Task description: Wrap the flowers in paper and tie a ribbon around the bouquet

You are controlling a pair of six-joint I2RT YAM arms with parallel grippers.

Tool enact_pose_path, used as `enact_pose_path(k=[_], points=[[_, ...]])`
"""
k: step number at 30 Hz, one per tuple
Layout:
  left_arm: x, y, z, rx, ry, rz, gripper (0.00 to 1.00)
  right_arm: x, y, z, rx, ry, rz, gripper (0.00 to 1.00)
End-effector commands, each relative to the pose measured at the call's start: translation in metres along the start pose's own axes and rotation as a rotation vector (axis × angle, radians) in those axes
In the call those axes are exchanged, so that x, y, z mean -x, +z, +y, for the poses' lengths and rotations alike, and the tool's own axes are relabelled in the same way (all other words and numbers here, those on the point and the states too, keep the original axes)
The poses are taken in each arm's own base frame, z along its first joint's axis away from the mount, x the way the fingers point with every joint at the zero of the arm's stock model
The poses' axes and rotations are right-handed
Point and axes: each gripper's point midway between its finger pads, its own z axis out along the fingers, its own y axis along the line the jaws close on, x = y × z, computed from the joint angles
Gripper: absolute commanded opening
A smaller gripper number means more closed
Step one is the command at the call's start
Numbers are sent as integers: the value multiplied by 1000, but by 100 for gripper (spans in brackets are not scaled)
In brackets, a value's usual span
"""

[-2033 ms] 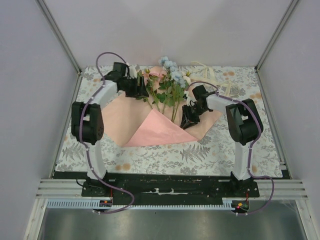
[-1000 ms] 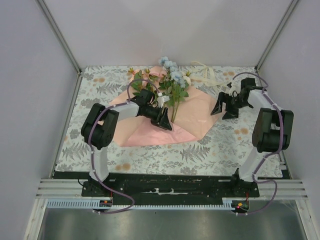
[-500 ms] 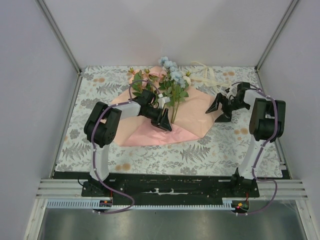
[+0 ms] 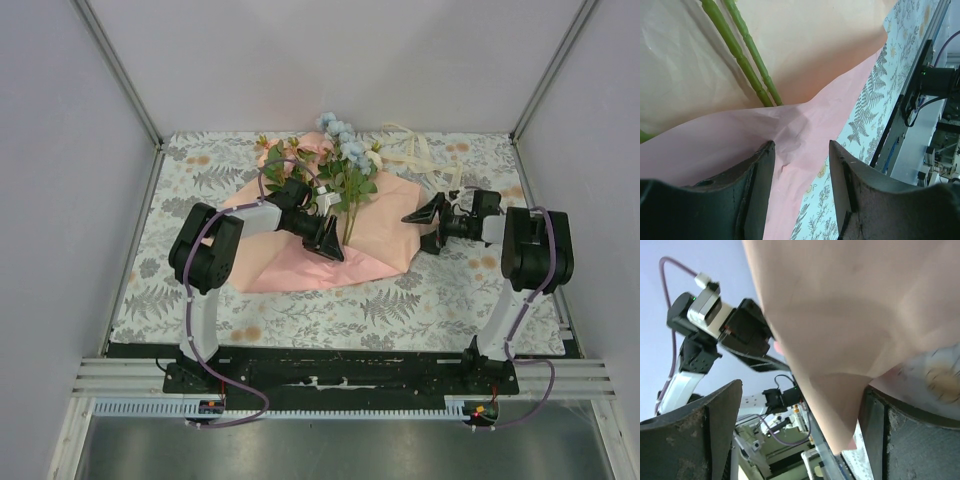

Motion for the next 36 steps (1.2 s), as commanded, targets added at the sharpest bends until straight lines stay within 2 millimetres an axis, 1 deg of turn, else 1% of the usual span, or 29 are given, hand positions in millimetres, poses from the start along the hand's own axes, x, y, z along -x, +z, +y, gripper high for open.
enact_pose_path(k=[1,3,5,8,9,10,12,13,15,18,20,22,24,25,29,30,31,32,34,36], points=[[8,0,12,27,52,-17,56,-5,-14,56,199,-70,-54,98],[9,-1,12,27,52,-17,56,-14,-15,53,205,-49,-58,98],[9,-1,13,30,51,-19,56,-16,-19,53,190,-67,-90,98],[10,-2,13,32,54,-21,56,-2,-27,51,126,-113,-168,98],[9,-2,13,31,53,-20,56,4,-29,48,83,-112,-195,98],[8,-3,14,35,50,-19,56,12,-33,40,29,-98,-235,98],[8,-2,16,38,52,-18,56,23,-38,34,-17,-85,-310,98],[8,-2,17,37,49,-17,56,26,-38,33,-21,-76,-328,98],[9,-1,17,35,48,-18,57,27,-34,33,2,-39,-311,98],[10,-1,18,38,48,-22,56,28,-28,24,-25,-29,-298,97],[10,-1,17,28,41,-24,56,25,-24,20,-48,-46,-279,90],[11,-1,7,-9,38,-31,56,19,-20,18,-63,-52,-250,83],[16,-2,-4,-25,55,-61,55,12,-18,16,-82,-63,-224,79],[22,-3,-11,-33,73,-84,56,9,-17,14,-94,-61,-214,77],[29,-3,-34,-80,80,-112,51,6,-16,11,-129,-81,-201,69],[30,-2,-40,-88,89,-115,50,7,-17,11,-133,-91,-202,66],[30,-1,-48,-99,98,-115,49,9,-16,13,-136,-108,-200,59],[31,-2,-52,-103,104,-118,48,11,-16,14,-136,-120,-202,56],[29,-2,-62,-115,109,-125,44,8,-15,13,-149,-107,-185,46],[30,-6,-71,-123,110,-141,42,7,-14,15,-150,-117,-178,40]])
